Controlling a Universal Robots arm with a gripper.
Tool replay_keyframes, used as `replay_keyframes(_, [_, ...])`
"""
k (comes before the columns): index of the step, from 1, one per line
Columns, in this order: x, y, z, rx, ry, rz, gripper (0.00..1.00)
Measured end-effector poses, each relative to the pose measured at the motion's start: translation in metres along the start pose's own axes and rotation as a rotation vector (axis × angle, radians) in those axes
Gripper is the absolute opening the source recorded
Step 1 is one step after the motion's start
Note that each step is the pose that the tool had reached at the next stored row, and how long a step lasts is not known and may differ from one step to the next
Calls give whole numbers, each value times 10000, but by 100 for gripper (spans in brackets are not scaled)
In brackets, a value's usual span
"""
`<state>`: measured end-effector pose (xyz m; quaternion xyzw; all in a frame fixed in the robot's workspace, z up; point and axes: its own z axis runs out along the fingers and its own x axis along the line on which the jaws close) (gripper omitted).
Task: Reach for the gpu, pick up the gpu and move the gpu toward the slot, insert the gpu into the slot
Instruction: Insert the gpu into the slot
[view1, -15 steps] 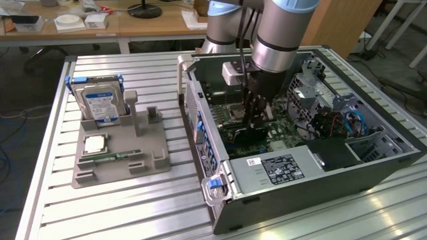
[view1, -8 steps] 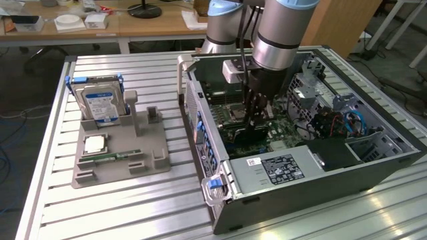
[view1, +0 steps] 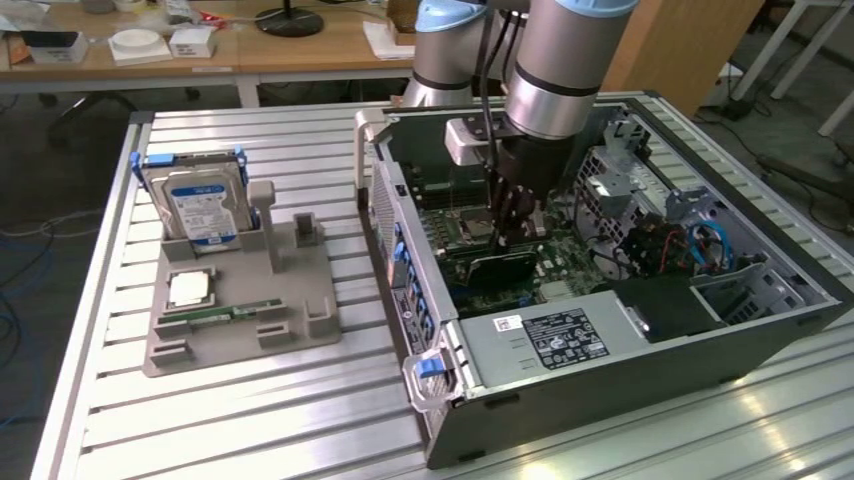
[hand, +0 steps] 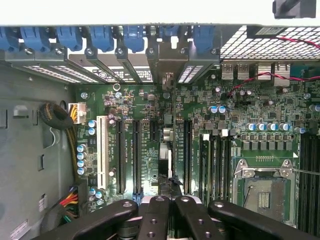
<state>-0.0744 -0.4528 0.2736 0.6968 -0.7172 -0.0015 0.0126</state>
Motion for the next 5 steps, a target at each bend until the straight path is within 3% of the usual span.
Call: replay_keyframes(5, [0,0,0,0,0,0,10])
